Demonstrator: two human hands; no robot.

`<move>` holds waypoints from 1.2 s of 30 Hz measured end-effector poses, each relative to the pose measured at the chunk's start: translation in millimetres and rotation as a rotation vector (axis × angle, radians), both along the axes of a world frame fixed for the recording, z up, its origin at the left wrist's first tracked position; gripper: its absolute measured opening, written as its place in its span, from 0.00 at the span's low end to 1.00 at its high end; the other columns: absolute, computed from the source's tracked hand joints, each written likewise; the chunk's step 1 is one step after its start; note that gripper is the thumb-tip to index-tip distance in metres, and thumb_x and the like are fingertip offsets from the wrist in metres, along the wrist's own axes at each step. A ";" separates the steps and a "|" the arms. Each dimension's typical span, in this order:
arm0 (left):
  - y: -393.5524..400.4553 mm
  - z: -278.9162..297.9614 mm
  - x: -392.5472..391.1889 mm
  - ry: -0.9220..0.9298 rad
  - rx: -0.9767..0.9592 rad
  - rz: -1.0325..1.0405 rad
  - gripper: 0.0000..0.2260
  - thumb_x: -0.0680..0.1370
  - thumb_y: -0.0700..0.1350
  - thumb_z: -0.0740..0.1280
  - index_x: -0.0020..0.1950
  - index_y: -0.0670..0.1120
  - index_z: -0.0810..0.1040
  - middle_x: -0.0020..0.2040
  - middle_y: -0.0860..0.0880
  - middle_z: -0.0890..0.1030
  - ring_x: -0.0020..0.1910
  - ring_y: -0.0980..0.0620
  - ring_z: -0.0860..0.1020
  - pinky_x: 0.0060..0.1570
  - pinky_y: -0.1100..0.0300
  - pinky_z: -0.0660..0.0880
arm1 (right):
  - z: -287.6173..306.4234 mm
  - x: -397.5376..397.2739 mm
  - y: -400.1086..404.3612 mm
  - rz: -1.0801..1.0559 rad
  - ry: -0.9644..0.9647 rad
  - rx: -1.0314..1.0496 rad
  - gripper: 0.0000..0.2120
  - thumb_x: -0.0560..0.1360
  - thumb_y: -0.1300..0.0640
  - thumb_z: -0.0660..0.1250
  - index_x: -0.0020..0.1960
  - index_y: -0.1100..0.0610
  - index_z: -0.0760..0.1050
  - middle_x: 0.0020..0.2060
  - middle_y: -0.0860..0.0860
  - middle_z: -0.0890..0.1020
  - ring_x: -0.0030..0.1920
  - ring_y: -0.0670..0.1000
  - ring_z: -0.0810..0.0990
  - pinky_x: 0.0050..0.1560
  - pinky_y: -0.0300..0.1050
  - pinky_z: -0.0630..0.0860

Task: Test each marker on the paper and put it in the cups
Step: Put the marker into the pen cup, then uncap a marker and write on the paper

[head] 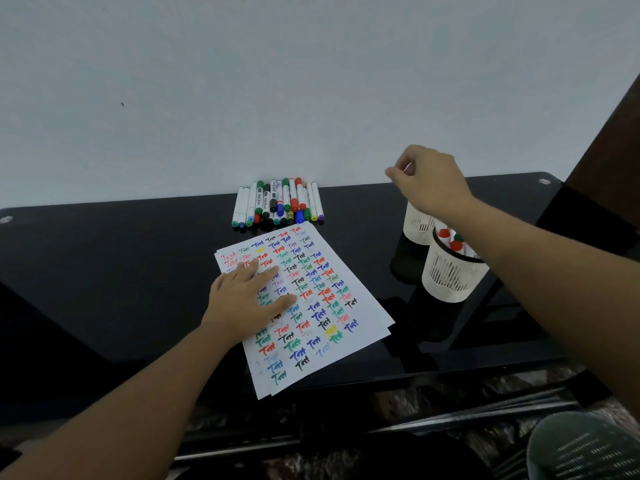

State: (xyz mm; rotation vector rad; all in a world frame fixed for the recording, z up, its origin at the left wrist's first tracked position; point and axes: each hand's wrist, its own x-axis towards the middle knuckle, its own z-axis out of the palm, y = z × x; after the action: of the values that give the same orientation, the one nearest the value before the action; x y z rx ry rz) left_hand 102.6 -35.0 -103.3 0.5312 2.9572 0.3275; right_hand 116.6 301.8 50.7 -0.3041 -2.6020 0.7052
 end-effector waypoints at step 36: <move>-11.5 0.3 -6.5 0.049 0.034 -0.050 0.40 0.70 0.83 0.47 0.79 0.68 0.55 0.80 0.56 0.57 0.78 0.52 0.53 0.77 0.45 0.44 | -116.3 -85.7 -79.1 0.192 -0.289 0.449 0.13 0.84 0.55 0.61 0.67 0.50 0.76 0.50 0.52 0.80 0.48 0.52 0.77 0.53 0.52 0.76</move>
State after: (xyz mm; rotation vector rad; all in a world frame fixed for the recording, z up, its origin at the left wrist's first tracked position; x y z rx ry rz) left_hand 96.1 -46.5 -103.0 0.6248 2.9844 0.3655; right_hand 30.9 222.7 -65.6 -0.0175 -2.9976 0.1232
